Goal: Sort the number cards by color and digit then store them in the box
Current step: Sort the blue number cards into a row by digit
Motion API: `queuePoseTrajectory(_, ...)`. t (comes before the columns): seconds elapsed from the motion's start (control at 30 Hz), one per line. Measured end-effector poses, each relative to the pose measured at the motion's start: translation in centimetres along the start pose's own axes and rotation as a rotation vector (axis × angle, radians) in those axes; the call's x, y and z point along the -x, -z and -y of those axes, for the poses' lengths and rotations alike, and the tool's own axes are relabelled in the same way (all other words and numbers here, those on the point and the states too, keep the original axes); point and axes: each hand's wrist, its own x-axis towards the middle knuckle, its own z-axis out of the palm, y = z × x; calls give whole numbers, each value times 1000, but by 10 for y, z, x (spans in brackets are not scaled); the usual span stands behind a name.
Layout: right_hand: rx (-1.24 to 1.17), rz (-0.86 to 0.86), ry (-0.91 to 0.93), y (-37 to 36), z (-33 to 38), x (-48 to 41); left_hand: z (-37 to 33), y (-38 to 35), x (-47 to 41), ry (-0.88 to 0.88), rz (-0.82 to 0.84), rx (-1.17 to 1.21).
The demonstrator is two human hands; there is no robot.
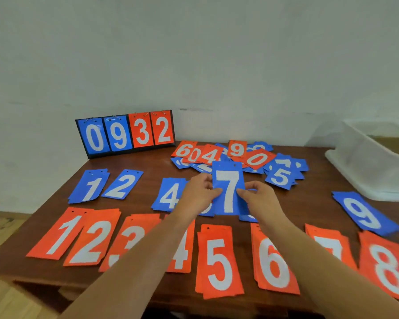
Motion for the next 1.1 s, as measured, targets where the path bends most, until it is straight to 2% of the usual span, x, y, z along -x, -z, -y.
queuePoseTrajectory(0.13,51,-130,-15,62,-18,-8,-10,-60,-11,-39,34,-54)
queuePoseTrajectory(0.23,160,-228,-59,102,-36,-23,-2,-96,-26,-171,62,-364)
queuePoseTrajectory(0.33,273,-221,-128,126,-52,-37,5,-119,-39,-280,139,-644)
queuePoseTrajectory(0.5,502,-143,-126,126,-70,-56,13,-129,-56,-217,299,-913)
queuePoseTrajectory(0.63,733,-151,-107,117,-70,-63,14,-124,-62,-234,344,-972)
queuePoseTrajectory(0.87,1065,-106,-91,113,-71,-70,21,-117,-62,-253,299,-898)
queuePoseTrajectory(1.1,856,-152,177,125,-69,-107,4,-121,-72,-425,178,-883)
